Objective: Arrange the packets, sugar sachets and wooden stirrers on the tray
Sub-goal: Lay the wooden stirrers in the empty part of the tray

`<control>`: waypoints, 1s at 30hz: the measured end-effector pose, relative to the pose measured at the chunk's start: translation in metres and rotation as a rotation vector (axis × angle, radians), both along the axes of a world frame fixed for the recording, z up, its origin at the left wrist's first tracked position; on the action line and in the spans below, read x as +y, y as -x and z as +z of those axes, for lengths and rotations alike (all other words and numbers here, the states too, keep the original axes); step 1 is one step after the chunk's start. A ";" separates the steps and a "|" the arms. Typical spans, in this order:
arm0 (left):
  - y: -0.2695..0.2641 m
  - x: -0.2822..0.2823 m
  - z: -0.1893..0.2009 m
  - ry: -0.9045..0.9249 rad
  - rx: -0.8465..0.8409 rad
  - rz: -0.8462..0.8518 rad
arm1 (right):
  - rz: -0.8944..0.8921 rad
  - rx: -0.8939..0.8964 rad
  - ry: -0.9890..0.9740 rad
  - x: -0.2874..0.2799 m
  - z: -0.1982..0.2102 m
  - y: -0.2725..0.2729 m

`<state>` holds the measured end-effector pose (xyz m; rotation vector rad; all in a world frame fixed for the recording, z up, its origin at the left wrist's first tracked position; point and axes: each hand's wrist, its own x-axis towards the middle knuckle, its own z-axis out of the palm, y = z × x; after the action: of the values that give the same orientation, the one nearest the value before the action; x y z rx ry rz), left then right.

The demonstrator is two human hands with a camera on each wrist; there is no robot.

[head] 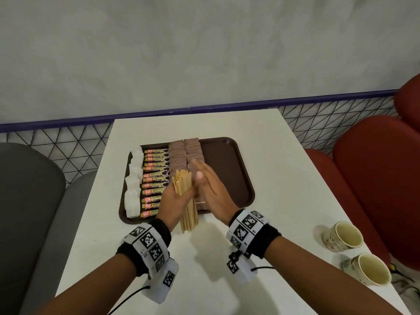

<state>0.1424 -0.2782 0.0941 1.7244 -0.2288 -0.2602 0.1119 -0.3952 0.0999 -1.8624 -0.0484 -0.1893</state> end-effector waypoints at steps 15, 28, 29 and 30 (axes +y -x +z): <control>0.001 -0.015 0.012 0.111 -0.029 0.107 | -0.005 0.741 -1.063 0.005 -0.029 0.000; 0.000 -0.018 0.018 0.181 -0.045 0.145 | -0.056 0.834 -1.059 0.000 -0.029 -0.008; 0.000 -0.018 0.019 0.177 -0.047 0.143 | -0.054 0.829 -1.084 0.000 -0.030 -0.007; -0.001 -0.018 0.020 0.177 -0.046 0.141 | -0.049 0.827 -1.094 0.000 -0.031 -0.007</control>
<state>0.1431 -0.2961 0.1139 1.5641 -0.1579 -0.0943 0.1185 -0.3947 0.0692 -0.7365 0.5639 0.4584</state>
